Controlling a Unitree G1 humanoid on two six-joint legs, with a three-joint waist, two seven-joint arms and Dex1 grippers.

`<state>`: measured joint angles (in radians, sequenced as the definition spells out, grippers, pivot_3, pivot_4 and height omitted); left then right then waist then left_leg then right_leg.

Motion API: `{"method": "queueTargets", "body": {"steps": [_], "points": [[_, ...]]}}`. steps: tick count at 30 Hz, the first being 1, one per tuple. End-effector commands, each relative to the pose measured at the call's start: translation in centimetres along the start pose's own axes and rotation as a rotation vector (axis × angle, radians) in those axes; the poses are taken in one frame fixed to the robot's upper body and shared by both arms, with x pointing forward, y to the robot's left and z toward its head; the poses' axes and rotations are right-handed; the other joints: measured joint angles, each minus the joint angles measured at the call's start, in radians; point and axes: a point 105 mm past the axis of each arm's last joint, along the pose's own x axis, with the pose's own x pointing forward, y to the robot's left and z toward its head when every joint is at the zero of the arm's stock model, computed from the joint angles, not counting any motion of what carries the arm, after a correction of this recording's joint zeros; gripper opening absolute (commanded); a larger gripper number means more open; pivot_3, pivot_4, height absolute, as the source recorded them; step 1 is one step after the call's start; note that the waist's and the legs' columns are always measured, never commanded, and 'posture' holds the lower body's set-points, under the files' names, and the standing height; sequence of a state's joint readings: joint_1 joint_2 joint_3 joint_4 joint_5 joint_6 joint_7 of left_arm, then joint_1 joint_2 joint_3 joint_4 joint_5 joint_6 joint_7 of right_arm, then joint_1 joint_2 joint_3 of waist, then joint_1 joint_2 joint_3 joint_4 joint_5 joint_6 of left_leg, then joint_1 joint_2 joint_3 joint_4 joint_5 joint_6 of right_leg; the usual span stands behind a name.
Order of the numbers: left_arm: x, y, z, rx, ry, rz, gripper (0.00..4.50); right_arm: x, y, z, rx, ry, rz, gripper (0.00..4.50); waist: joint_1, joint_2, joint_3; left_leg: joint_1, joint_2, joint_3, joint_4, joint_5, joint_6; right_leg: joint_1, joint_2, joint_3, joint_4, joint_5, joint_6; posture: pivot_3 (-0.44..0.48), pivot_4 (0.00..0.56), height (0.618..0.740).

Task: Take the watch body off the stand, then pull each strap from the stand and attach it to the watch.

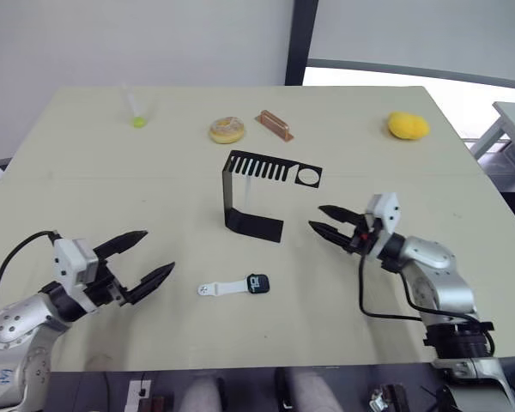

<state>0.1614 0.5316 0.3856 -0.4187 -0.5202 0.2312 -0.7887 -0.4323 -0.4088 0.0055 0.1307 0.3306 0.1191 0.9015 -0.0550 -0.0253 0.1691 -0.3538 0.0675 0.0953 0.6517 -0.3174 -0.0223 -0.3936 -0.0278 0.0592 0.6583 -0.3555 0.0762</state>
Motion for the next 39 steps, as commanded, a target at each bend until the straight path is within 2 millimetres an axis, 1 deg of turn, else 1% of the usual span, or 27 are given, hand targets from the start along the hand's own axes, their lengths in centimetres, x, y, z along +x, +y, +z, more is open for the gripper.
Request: {"method": "queueTargets", "body": {"steps": [1, 3, 5, 10, 12, 13, 14, 17, 23, 24, 27, 30, 35, 39], "points": [[1.8, -2.1, 0.8, 0.014, -0.031, 0.0, 4.5, 1.9, 0.6, -0.8, 0.006, 0.021, 0.007, 0.04, -0.001, 0.0, 0.0, 0.0, 0.0, 0.0, 0.0, 0.0, 0.0, 0.0, 0.0, 0.0, 0.0, 0.0, 0.001, 0.0, 0.15, 0.74], [3.2, -3.5, 0.9, 0.01, -0.038, 0.005, 4.5, 3.8, 1.7, -1.2, -0.001, 0.032, 0.058, 0.04, -0.002, 0.0, 0.0, -0.001, -0.001, 0.001, 0.001, 0.0, 0.0, 0.0, -0.001, 0.0, -0.001, 0.001, 0.001, 0.0, 0.15, 0.74], [4.2, -4.3, 1.2, 0.009, -0.049, 0.019, 4.5, 4.9, 2.4, -1.3, -0.001, 0.034, 0.097, 0.04, -0.004, 0.0, 0.0, 0.0, -0.001, 0.001, 0.001, 0.0, 0.0, 0.001, -0.001, 0.001, -0.001, 0.001, 0.001, 0.0, 0.15, 0.74], [5.9, -4.9, 1.7, 0.009, -0.056, 0.061, 4.5, 6.0, 2.4, -1.9, 0.006, 0.05, 0.114, 0.04, -0.005, 0.0, 0.0, 0.0, 0.0, 0.001, 0.001, 0.0, 0.0, 0.0, 0.001, 0.001, -0.001, 0.001, 0.001, 0.0, 0.15, 0.74], [6.7, -5.1, 2.1, 0.027, -0.064, 0.071, 3.99, 6.4, 2.5, -2.2, 0.008, 0.059, 0.126, 0.0, -0.005, 0.0, 0.0, 0.0, 0.0, 0.001, 0.001, 0.0, 0.0, 0.0, 0.001, 0.001, -0.001, 0.001, 0.001, 0.0, 0.15, 0.74], [7.1, -5.2, 2.3, 0.032, -0.066, 0.074, 3.67, 6.6, 2.6, -2.3, 0.013, 0.058, 0.131, 0.0, -0.004, 0.0, 0.0, 0.0, 0.0, 0.001, 0.001, 0.0, 0.0, 0.0, 0.001, 0.001, -0.001, 0.001, 0.001, 0.0, 0.15, 0.74], [7.6, -5.2, 2.5, 0.039, -0.07, 0.084, 3.25, 6.7, 2.7, -2.4, 0.02, 0.059, 0.14, 0.0, -0.004, 0.0, 0.0, 0.0, 0.0, 0.001, 0.001, 0.0, 0.0, 0.0, 0.0, 0.001, -0.001, 0.001, 0.001, 0.0, 0.15, 0.74], [9.0, -5.5, 3.1, 0.039, -0.08, 0.093, 3.25, 7.0, 3.0, -2.7, 0.027, 0.068, 0.156, 0.0, -0.004, 0.0, 0.0, 0.0, 0.0, 0.001, 0.001, 0.001, -0.001, 0.0, 0.001, 0.001, -0.001, 0.001, 0.001, 0.0, 0.15, 0.74], [10.6, -5.3, 3.7, 0.047, -0.074, 0.133, 3.25, 7.4, 3.4, -3.1, 0.041, 0.08, 0.168, 0.0, -0.007, 0.0, 0.0, 0.0, 0.0, 0.001, 0.001, 0.001, -0.002, 0.0, 0.001, 0.001, -0.001, 0.001, 0.001, 0.0, 0.15, 0.74], [10.8, -5.3, 3.7, 0.044, -0.072, 0.138, 3.25, 7.4, 3.4, -3.1, 0.042, 0.081, 0.169, 0.0, -0.006, 0.0, 0.0, 0.0, 0.0, 0.001, 0.001, 0.002, -0.003, 0.0, 0.001, 0.001, -0.001, 0.001, 0.001, 0.0, 0.15, 0.74], [12.2, -4.7, 3.8, 0.062, -0.053, 0.175, 3.25, 7.5, 3.8, -3.6, 0.053, 0.096, 0.182, 0.0, -0.004, 0.0, 0.0, 0.0, 0.0, 0.001, 0.001, 0.002, -0.003, 0.0, 0.001, 0.001, -0.001, 0.001, 0.001, 0.0, 0.15, 0.74], [12.9, -4.5, 3.8, 0.057, -0.053, 0.201, 3.25, 7.4, 4.0, -3.9, 0.053, 0.106, 0.192, 0.0, -0.003, 0.0, 0.0, 0.0, -0.001, 0.001, 0.001, 0.002, -0.003, 0.0, 0.001, 0.001, -0.001, 0.001, 0.001, 0.0, 0.15, 0.74], [14.8, -4.7, 3.6, 0.05, -0.058, 0.189, 3.25, 7.4, 4.1, -4.2, 0.061, 0.122, 0.192, 0.0, -0.002, 0.0, 0.0, 0.0, 0.0, 0.001, 0.001, 0.002, -0.003, 0.0, 0.001, 0.001, -0.001, 0.001, 0.001, 0.0, 0.15, 0.74], [15.9, -4.7, 3.4, 0.047, -0.063, 0.181, 3.25, 7.3, 4.3, -4.5, 0.061, 0.131, 0.198, 0.0, -0.002, 0.0, 0.0, 0.0, 0.0, 0.001, 0.001, 0.002, -0.003, 0.0, 0.001, 0.001, -0.001, 0.001, 0.001, 0.0, 0.15, 0.74]]}}
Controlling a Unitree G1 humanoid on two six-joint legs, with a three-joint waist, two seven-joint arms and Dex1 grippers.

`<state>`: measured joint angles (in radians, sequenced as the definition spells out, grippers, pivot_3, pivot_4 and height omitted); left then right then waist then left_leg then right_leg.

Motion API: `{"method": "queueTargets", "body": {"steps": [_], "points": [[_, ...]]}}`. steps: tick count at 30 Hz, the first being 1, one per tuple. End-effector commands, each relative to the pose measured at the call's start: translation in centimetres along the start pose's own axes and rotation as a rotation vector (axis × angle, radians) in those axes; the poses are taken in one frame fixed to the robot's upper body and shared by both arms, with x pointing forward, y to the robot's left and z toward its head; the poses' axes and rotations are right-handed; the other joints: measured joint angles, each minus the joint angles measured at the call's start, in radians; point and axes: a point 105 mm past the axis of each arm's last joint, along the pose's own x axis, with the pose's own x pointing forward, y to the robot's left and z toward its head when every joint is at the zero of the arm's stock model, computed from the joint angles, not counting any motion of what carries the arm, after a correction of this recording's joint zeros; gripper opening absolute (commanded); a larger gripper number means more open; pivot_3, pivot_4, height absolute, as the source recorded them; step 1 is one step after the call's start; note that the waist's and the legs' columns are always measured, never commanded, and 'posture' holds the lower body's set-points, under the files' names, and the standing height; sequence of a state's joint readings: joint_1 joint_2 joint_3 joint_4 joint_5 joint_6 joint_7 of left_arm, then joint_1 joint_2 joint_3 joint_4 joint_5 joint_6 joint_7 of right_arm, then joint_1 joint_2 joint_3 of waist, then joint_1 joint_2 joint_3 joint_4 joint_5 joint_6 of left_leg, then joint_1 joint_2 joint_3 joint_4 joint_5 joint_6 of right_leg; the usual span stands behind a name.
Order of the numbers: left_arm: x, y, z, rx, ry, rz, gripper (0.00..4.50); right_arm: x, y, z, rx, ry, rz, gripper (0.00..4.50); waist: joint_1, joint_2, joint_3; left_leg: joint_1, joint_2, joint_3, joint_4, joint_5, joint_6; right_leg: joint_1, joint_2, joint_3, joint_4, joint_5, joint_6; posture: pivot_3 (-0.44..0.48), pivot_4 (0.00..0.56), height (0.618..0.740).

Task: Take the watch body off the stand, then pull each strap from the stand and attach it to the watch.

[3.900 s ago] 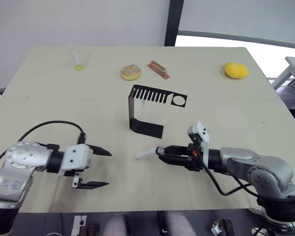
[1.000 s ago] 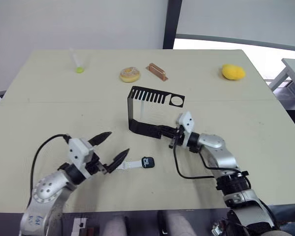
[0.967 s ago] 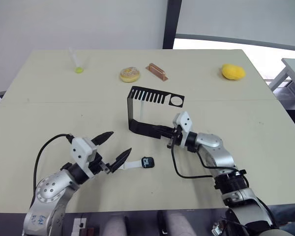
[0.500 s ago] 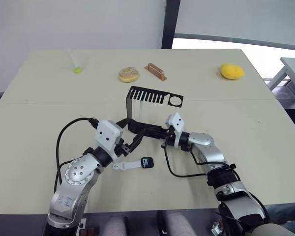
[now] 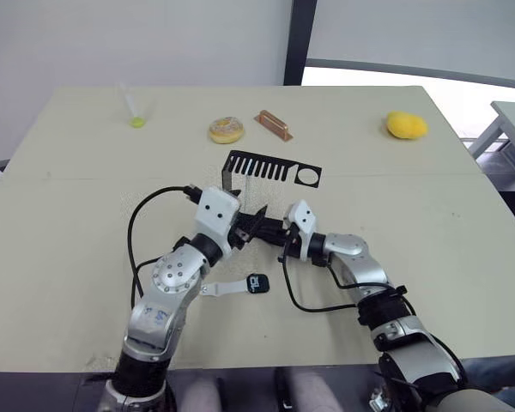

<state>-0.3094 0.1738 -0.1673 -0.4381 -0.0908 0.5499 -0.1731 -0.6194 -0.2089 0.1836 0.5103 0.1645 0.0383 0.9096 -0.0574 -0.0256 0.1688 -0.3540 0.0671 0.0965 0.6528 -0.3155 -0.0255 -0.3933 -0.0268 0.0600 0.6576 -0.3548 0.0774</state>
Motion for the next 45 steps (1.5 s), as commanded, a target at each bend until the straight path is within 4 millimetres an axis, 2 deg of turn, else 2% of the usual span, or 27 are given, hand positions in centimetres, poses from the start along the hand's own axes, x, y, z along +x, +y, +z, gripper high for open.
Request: {"method": "queueTargets", "body": {"steps": [1, 11, 14, 17, 19, 32, 45], "points": [[0.8, -0.3, 0.8, 0.021, -0.047, -0.01, 3.25, 0.0, 0.4, 0.1, -0.012, 0.0, 0.023, 0.0, 0.0, 0.0, 0.0, 0.0, 0.0, 0.0, 0.0, 0.0, 0.0, 0.0, 0.0, 0.0, 0.0, 0.0, 0.0, 0.0, 0.15, 0.74], [2.3, -0.3, 0.5, 0.022, -0.075, 0.011, 3.25, 0.1, 0.3, -0.1, -0.006, 0.003, 0.01, 0.0, 0.001, 0.0, 0.0, 0.0, 0.0, 0.0, 0.0, 0.0, 0.0, 0.0, 0.0, 0.0, 0.0, 0.0, 0.0, 0.0, 0.15, 0.74], [2.7, -0.2, 0.5, 0.033, -0.084, 0.029, 2.38, 0.1, 0.5, -0.3, -0.005, 0.007, 0.015, 0.0, 0.001, 0.0, 0.0, 0.0, 0.0, 0.0, 0.0, 0.0, 0.0, 0.0, 0.0, 0.0, 0.0, 0.0, 0.0, 0.0, 0.15, 0.74], [2.6, 0.1, 0.4, 0.056, -0.083, 0.039, 0.82, 0.2, 0.6, -0.4, -0.002, 0.008, 0.016, 0.0, 0.0, 0.0, 0.0, 0.0, 0.0, 0.0, 0.0, 0.0, 0.0, 0.0, 0.0, 0.0, 0.0, 0.0, 0.0, 0.0, 0.15, 0.74], [2.6, 0.1, 0.3, 0.054, -0.084, 0.036, 0.02, 0.2, 0.7, -0.5, 0.001, 0.01, 0.018, 0.0, 0.001, 0.0, 0.0, 0.0, 0.0, 0.0, 0.0, 0.0, 0.0, 0.0, 0.0, 0.0, 0.0, 0.0, 0.0, 0.0, 0.15, 0.74], [2.1, -0.2, 1.7, 0.079, -0.162, 0.014, 0.02, -0.1, 0.0, -1.3, 0.026, 0.041, -0.036, 0.0, 0.001, 0.0, 0.0, 0.0, 0.0, 0.0, 0.0, 0.0, 0.0, 0.0, 0.0, 0.0, 0.0, 0.0, 0.0, 0.0, 0.15, 0.74], [1.0, 0.9, 2.2, 0.135, -0.171, 0.076, 0.02, -0.4, -0.3, -2.8, 0.074, 0.104, -0.079, 0.0, 0.002, 0.0, 0.0, 0.001, 0.0, 0.0, 0.0, 0.0, 0.0, 0.001, 0.0, 0.0, -0.001, 0.0, 0.0, 0.0, 0.15, 0.74]]}}
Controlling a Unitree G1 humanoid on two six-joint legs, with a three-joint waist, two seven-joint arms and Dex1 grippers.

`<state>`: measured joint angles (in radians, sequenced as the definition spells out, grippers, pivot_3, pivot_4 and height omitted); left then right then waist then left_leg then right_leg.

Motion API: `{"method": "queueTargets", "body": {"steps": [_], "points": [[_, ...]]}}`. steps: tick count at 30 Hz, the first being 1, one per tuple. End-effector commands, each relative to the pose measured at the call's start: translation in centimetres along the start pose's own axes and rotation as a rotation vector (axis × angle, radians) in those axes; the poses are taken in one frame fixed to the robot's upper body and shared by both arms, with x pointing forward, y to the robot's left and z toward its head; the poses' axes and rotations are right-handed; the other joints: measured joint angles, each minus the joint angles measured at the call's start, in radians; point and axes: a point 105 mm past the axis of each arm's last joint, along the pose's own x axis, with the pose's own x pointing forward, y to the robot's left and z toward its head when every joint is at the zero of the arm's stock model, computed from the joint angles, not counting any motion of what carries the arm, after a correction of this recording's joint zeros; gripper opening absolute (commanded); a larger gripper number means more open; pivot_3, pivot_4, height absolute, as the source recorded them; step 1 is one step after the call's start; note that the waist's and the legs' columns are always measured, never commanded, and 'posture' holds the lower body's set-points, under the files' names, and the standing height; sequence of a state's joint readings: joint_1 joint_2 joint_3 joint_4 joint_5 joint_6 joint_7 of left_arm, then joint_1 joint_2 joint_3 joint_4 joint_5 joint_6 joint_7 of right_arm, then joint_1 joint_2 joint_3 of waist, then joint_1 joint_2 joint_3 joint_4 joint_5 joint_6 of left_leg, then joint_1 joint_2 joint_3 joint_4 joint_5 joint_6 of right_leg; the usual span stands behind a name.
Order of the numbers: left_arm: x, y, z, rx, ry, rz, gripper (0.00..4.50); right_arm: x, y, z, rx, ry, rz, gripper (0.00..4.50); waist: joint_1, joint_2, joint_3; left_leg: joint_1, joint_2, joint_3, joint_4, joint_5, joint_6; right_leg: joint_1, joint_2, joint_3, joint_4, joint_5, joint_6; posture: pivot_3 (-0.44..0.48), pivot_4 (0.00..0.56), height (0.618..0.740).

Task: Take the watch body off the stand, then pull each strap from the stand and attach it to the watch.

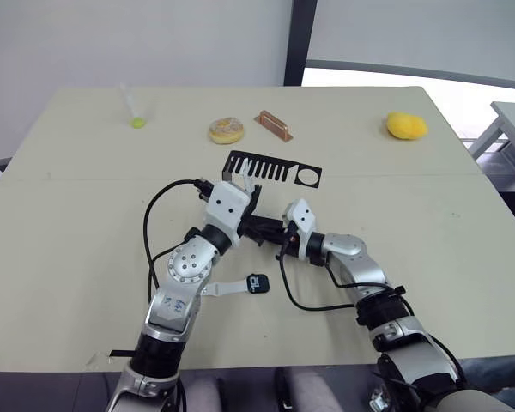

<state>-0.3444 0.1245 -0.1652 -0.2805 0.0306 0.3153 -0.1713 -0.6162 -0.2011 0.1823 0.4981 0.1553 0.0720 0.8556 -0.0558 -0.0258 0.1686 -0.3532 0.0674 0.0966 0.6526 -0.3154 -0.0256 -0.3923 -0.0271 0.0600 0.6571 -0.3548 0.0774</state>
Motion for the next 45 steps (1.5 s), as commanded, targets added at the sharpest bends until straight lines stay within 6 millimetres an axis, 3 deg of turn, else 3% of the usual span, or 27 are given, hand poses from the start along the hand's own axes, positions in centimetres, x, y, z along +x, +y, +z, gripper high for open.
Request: {"method": "queueTargets", "body": {"steps": [1, 9, 16, 21, 24, 27, 31, 37, 40, 45], "points": [[-0.2, 0.6, 2.0, 0.038, -0.077, 0.029, 0.02, -0.5, 0.1, -2.6, 0.055, 0.091, -0.028, 0.0, 0.0, 0.0, 0.0, 0.0, 0.0, 0.0, 0.0, 0.0, 0.0, 0.0, 0.0, 0.0, 0.0, 0.0, 0.0, 0.0, 0.15, 0.74], [-2.8, -0.2, 3.2, -0.003, -0.123, -0.134, 0.02, -0.4, 0.4, -2.8, 0.068, 0.1, -0.023, 0.0, -0.001, 0.0, 0.0, 0.0, 0.0, 0.0, -0.002, 0.0, 0.0, 0.0, 0.0, 0.0, 0.0, 0.0, 0.0, 0.0, 0.15, 0.74], [-6.2, 1.6, 3.6, -0.032, -0.143, -0.286, 0.02, -0.7, 0.0, -1.9, 0.054, 0.051, -0.031, 0.0, -0.002, 0.0, 0.0, 0.0, 0.0, 0.0, -0.002, 0.0, 0.0, 0.0, 0.0, 0.0, -0.001, 0.0, 0.0, 0.0, 0.15, 0.74], [-9.8, 4.4, 3.7, -0.255, -0.092, -0.435, 0.02, -1.3, -0.1, 0.4, 0.032, -0.07, -0.023, 0.0, -0.004, 0.0, 0.0, 0.0, 0.0, -0.001, -0.003, 0.0, 0.0, 0.0, 0.0, -0.001, -0.002, 0.0, 0.0, 0.0, 0.15, 0.74], [-12.3, 5.3, 3.2, -0.395, 0.07, -0.611, 0.02, -3.2, 0.2, 3.2, 0.046, -0.206, 0.0, 0.0, -0.003, 0.001, 0.001, -0.001, 0.0, -0.002, -0.003, 0.0, 0.0, -0.001, -0.001, -0.002, -0.002, 0.0, -0.001, 0.0, 0.15, 0.74], [-13.1, 5.0, 3.2, -0.457, 0.161, -0.706, 0.02, -5.6, 0.9, 4.8, 0.092, -0.269, 0.035, 0.0, 0.001, 0.003, 0.003, -0.002, -0.001, -0.003, -0.004, -0.001, 0.001, -0.001, -0.004, -0.003, -0.003, 0.0, -0.001, 0.0, 0.15, 0.74], [-13.2, 4.3, 2.9, -0.519, 0.232, -0.781, 0.02, -9.7, 2.7, 5.5, 0.214, -0.272, 0.056, 0.0, 0.001, 0.003, 0.003, -0.003, -0.002, -0.005, -0.005, -0.003, 0.002, 0.0, -0.005, -0.004, -0.007, 0.0, 0.0, 0.0, 0.15, 0.74], [-13.0, 2.1, 2.3, -0.594, 0.289, -0.874, 0.02, -13.5, 5.0, 6.2, 0.447, -0.333, -0.015, 0.0, -0.005, 0.004, 0.004, -0.003, 0.0, -0.004, -0.008, -0.004, 0.003, -0.001, -0.002, -0.003, -0.01, 0.0, 0.0, 0.0, 0.15, 0.74], [-12.5, 1.0, 2.3, -0.616, 0.29, -0.918, 0.0, -13.9, 6.2, 6.9, 0.565, -0.396, -0.014, 0.88, -0.004, 0.004, 0.004, -0.004, 0.0, -0.004, -0.007, -0.004, 0.004, -0.001, -0.001, -0.002, -0.009, 0.0, 0.0, 0.0, 0.15, 0.74], [-10.9, -0.2, 2.2, -0.638, 0.281, -0.951, 0.0, -12.9, 8.8, 7.1, 0.656, -0.39, 0.068, 3.19, -0.001, 0.004, 0.004, -0.004, 0.0, -0.004, -0.007, -0.005, 0.004, -0.001, -0.001, -0.002, -0.01, 0.0, 0.0, 0.0, 0.15, 0.74]]}}
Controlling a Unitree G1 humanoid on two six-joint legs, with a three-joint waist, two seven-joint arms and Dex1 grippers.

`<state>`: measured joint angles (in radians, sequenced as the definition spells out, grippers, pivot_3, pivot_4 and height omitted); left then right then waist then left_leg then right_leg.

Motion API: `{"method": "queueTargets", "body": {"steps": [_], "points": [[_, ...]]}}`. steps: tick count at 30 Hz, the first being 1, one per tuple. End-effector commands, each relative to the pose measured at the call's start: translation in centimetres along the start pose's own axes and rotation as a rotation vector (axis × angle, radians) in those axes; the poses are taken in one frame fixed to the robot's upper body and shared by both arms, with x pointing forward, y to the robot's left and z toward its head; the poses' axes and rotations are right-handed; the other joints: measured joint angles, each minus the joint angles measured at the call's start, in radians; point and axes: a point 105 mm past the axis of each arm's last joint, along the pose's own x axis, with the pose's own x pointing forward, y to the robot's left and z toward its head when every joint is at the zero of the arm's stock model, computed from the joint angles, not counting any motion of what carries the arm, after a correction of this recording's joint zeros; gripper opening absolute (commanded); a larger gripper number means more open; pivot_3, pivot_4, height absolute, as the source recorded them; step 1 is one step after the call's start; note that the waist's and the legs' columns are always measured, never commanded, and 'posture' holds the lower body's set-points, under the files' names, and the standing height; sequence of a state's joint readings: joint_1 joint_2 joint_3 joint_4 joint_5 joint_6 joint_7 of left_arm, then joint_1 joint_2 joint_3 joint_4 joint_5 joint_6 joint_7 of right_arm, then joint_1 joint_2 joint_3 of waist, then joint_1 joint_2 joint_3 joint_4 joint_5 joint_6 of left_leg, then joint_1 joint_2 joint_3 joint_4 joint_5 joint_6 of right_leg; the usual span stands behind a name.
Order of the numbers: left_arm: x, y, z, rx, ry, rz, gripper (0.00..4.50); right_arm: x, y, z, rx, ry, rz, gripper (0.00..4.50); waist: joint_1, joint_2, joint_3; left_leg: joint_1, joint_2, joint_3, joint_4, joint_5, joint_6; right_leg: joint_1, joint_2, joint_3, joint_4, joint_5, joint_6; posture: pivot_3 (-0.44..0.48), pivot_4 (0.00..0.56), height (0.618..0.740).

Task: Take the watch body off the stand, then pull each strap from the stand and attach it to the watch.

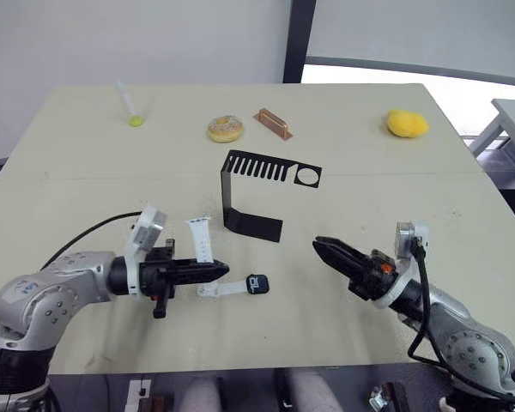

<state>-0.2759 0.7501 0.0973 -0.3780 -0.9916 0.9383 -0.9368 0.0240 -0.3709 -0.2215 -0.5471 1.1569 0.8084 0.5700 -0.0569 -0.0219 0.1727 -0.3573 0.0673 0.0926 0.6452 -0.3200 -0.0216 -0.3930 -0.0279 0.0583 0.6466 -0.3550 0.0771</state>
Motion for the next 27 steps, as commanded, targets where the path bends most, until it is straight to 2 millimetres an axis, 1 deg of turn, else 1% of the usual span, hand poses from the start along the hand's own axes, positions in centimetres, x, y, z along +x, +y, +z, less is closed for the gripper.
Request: {"method": "queueTargets", "body": {"steps": [1, 2, 3, 5, 8, 13, 21, 27], "points": [[1.0, -0.2, 0.5, -0.001, -0.006, -0.034, 0.0, 0.9, 2.0, -0.3, 0.031, -0.007, 0.066, 3.75, -0.001, 0.0, 0.0, -0.001, 0.0, 0.0, 0.0, 0.0, 0.0, 0.0, 0.0, 0.0, 0.0, 0.0, 0.0, 0.0, 0.15, 0.74], [1.1, -0.2, 0.5, -0.003, -0.008, -0.039, 0.0, 1.1, 2.0, -0.3, 0.041, -0.011, 0.068, 4.25, -0.002, 0.0, 0.0, -0.001, 0.0, 0.0, 0.0, 0.0, 0.0, -0.001, 0.0, 0.001, -0.001, 0.0, 0.001, 0.0, 0.15, 0.74], [1.5, -0.2, 0.5, -0.011, -0.008, -0.053, 0.0, 1.4, 2.1, -0.4, 0.056, -0.018, 0.071, 4.44, -0.003, 0.0, 0.0, -0.001, 0.0, 0.001, 0.001, 0.0, 0.0, -0.001, 0.0, 0.001, -0.001, 0.0, 0.001, 0.0, 0.15, 0.74], [2.5, -0.4, 0.6, -0.031, -0.013, -0.097, 0.0, 2.3, 2.3, -1.1, 0.098, -0.015, 0.092, 4.44, -0.001, 0.0, 0.0, -0.001, 0.0, 0.001, 0.001, 0.0, 0.0, -0.001, 0.0, 0.001, -0.001, 0.0, 0.001, 0.0, 0.15, 0.74], [3.1, -0.6, 0.6, -0.058, -0.017, -0.126, 0.0, 3.1, 2.8, -1.7, 0.132, -0.004, 0.126, 4.44, 0.0, 0.0, 0.0, -0.002, 0.0, 0.0, 0.001, 0.0, 0.0, -0.001, 0.001, 0.001, -0.001, 0.0, 0.001, 0.0, 0.15, 0.74], [3.6, -0.9, -0.1, -0.112, 0.014, -0.145, 0.0, 4.5, 2.9, -1.1, 0.143, -0.063, 0.138, 4.44, -0.001, 0.0, 0.0, -0.002, 0.0, 0.0, 0.001, 0.002, -0.003, -0.002, 0.001, 0.001, -0.001, 0.0, 0.001, 0.0, 0.15, 0.74], [4.1, -1.0, -0.4, -0.136, 0.037, -0.16, 0.0, 5.7, 3.3, -1.4, 0.171, -0.03, 0.198, 4.44, 0.0, 0.0, 0.0, -0.003, 0.0, 0.0, 0.001, 0.002, -0.003, -0.002, 0.0, 0.001, -0.001, 0.001, 0.001, 0.0, 0.15, 0.74], [4.6, -1.1, -0.3, -0.128, 0.031, -0.175, 0.0, 6.4, 3.3, -1.1, 0.174, -0.026, 0.221, 4.44, 0.0, 0.0, 0.0, -0.003, 0.0, 0.0, 0.002, 0.002, -0.003, -0.002, 0.001, 0.001, -0.001, 0.001, 0.001, 0.0, 0.15, 0.74]]}}
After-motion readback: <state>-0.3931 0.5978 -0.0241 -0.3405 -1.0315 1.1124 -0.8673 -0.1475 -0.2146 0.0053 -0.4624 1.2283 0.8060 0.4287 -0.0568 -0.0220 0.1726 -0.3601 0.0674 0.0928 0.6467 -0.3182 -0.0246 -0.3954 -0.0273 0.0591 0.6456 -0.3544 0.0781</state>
